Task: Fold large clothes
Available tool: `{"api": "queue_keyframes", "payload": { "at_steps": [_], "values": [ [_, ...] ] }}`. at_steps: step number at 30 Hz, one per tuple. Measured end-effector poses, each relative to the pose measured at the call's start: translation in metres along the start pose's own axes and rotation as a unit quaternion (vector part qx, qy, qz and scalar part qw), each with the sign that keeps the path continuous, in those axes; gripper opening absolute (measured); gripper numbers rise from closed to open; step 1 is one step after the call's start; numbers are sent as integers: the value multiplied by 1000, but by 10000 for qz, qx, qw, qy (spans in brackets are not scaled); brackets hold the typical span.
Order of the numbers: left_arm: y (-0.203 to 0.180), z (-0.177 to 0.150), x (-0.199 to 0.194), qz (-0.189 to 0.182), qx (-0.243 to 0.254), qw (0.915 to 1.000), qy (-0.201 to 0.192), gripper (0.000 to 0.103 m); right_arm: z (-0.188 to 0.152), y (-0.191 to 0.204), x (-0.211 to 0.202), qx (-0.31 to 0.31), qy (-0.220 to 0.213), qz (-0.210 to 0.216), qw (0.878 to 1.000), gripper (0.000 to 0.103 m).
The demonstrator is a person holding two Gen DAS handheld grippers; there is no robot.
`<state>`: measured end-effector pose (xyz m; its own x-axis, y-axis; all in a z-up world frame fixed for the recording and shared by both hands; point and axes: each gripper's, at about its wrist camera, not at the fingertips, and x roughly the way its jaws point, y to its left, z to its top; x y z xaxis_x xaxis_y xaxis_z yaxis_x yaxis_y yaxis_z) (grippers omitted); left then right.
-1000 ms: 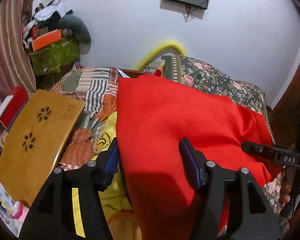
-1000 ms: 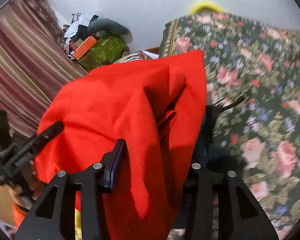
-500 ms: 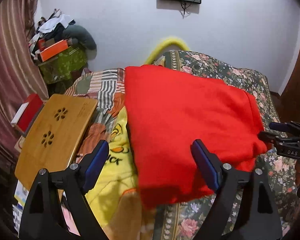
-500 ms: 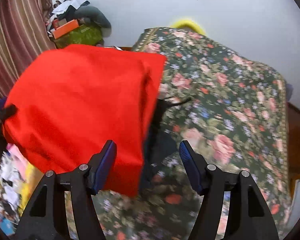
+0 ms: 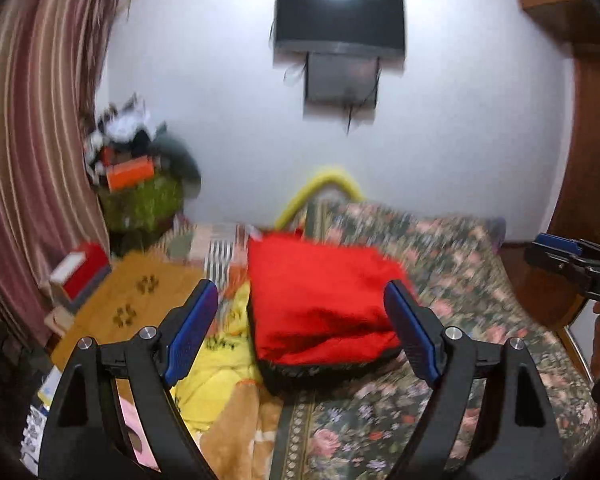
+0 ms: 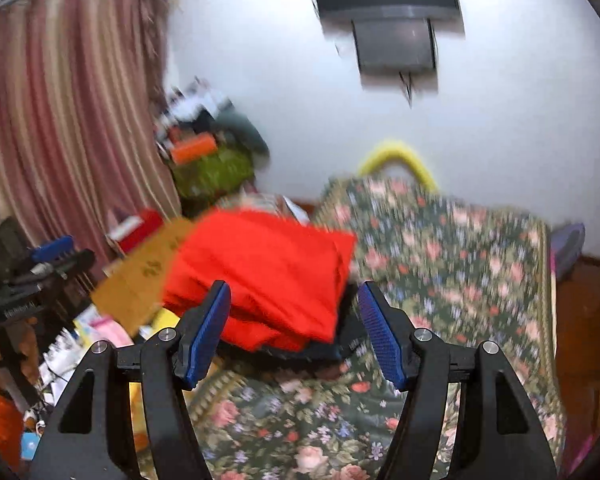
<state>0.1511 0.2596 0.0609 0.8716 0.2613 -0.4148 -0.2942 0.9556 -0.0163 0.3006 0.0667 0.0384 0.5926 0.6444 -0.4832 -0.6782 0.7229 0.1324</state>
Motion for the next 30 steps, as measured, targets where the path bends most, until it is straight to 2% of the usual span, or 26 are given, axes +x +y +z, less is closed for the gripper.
{"api": "queue_keyframes", "payload": {
  "at_steps": [4,7,10,13,17,19,22,24,30],
  "values": [
    [-26,4,-71,-76,141,9968,-782,85,2,23,-67,-8,-696,385,9968,62],
    [-44,-3,-120,-155,139,9914,-1289,85,-6,33,-107,83,-1136,618,9916,62],
    [-60,-12,-157,-197,182,9864,-1624,85,-17,42,-135,88,-1455,645,9872,62],
    [-73,-25,-185,-62,205,9807,-1942,85,-31,55,-155,1,-1703,543,9839,62],
    [-87,-42,-206,-77,204,9781,-2068,86,-46,69,-159,-206,-1834,220,9826,62],
    [-92,-49,-212,-37,143,9781,-2078,90,-51,77,-160,-271,-1881,26,9818,64],
    [-95,-57,-215,163,99,9775,-2098,94,-56,79,-163,-176,-1843,-86,9827,75],
    [-95,-61,-215,257,59,9780,-2068,95,-57,82,-164,-177,-1842,-224,9825,76],
    [-87,-69,-210,386,-127,9803,-1931,98,-59,90,-168,-305,-1929,-677,9784,93]
  ]
}}
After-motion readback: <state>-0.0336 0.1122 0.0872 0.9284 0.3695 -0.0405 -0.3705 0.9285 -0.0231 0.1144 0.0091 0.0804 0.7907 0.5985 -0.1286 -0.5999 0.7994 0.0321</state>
